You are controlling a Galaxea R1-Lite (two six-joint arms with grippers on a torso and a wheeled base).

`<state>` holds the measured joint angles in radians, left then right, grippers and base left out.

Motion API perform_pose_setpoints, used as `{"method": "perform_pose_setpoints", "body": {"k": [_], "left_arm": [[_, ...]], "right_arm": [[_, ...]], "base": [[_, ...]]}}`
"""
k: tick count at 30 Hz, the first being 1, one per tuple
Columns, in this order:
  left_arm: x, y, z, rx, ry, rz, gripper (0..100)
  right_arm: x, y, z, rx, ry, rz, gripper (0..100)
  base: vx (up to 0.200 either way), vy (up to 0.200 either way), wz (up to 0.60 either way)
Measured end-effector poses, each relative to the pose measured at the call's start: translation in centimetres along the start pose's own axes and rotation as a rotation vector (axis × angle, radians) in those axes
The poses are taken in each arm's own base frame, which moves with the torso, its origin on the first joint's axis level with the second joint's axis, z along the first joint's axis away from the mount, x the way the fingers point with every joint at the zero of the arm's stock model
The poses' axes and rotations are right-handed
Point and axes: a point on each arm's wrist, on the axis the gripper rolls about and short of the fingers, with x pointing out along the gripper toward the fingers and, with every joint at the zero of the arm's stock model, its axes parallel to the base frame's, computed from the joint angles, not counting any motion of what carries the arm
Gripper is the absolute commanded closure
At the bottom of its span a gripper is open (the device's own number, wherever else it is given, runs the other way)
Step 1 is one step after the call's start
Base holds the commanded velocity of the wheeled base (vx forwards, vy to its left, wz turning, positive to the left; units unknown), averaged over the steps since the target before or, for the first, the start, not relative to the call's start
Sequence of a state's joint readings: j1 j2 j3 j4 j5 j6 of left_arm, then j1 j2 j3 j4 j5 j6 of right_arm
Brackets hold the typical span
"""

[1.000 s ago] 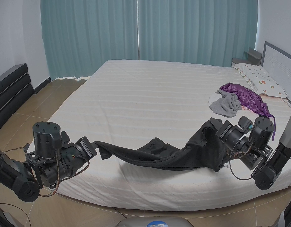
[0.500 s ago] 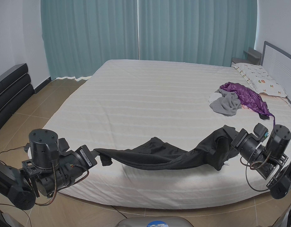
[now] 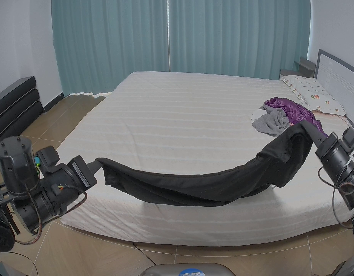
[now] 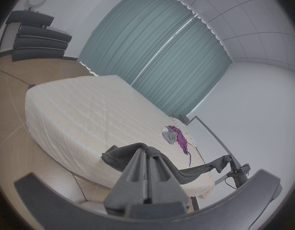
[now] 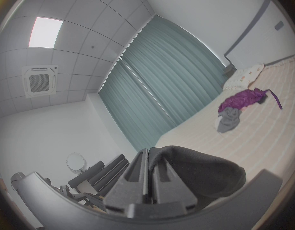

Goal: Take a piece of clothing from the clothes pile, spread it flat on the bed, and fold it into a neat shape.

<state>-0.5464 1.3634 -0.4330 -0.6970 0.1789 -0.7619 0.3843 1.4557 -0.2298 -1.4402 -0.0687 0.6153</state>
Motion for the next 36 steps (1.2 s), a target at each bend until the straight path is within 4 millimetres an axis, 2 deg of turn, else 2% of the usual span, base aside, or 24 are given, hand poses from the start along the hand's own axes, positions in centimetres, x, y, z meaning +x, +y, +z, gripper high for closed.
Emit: {"method": "perform_pose_setpoints", "body": {"k": [5,9,12,15,22,26,31,36], "left_arm": [[-0.3,-1.7,2.2,0.003,-0.054,-0.022,100],[0.3,-3.2,4.2,-0.004,-0.104,-0.042,100],[1.6,-4.1,5.4,-0.010,-0.133,-0.044,100],[3.7,-4.6,6.3,-0.013,-0.146,-0.031,100],[9.2,-4.9,7.4,-0.015,-0.154,0.010,100],[12.1,-4.3,7.7,-0.017,-0.155,0.037,100],[14.9,-3.0,7.6,-0.019,-0.143,0.072,100],[16.7,-2.1,7.2,-0.018,-0.132,0.097,100]], "right_arm": [[1.4,1.9,2.9,-0.014,-0.059,0.028,100],[3.1,3.4,5.4,-0.020,-0.106,0.033,100],[4.5,4.2,7.0,-0.025,-0.151,0.037,100],[6.3,4.2,7.7,-0.033,-0.174,0.022,100],[11.2,2.1,7.1,-0.052,-0.167,-0.050,100],[13.5,0.4,6.2,-0.059,-0.152,-0.089,100],[15.4,-1.2,5.0,-0.063,-0.131,-0.120,100],[16.7,-2.2,4.3,-0.066,-0.124,-0.135,100]], "base": [[0.000,0.000,0.00],[0.000,0.000,0.00],[0.000,0.000,0.00],[0.067,0.000,0.00],[0.200,0.000,0.00],[0.200,0.000,0.00],[0.200,0.000,0.00],[0.200,0.000,0.00]]}}
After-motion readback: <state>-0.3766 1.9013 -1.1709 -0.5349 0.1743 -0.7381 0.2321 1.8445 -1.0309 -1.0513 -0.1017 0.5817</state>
